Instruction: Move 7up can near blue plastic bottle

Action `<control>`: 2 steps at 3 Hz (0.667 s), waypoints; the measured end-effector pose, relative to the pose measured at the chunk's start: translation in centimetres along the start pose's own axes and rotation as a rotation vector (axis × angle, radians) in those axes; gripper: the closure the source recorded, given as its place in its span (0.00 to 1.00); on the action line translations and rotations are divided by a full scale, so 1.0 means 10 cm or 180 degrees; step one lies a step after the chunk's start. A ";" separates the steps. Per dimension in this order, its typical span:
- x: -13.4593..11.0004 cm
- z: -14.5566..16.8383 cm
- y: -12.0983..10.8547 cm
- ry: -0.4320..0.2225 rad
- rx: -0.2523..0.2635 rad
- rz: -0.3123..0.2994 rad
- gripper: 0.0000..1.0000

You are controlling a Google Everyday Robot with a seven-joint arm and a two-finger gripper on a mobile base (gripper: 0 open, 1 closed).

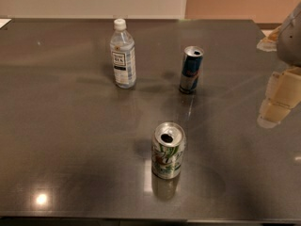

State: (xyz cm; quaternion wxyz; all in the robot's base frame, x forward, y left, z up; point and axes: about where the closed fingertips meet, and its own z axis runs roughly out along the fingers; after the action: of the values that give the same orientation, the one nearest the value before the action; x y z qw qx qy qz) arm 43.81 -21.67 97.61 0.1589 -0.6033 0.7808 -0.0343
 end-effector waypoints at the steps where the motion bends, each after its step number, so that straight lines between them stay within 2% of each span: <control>1: -0.02 -0.01 -0.01 -0.0016 0.0010 0.0023 0.00; 2: -0.12 0.02 0.12 -0.0173 -0.0103 -0.0079 0.00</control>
Offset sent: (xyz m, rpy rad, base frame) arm -0.0303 0.0397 -0.0175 0.1445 0.0714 0.1493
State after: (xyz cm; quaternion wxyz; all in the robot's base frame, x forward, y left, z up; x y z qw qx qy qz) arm 42.98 -20.19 97.32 0.1698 -0.6161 0.7691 -0.0072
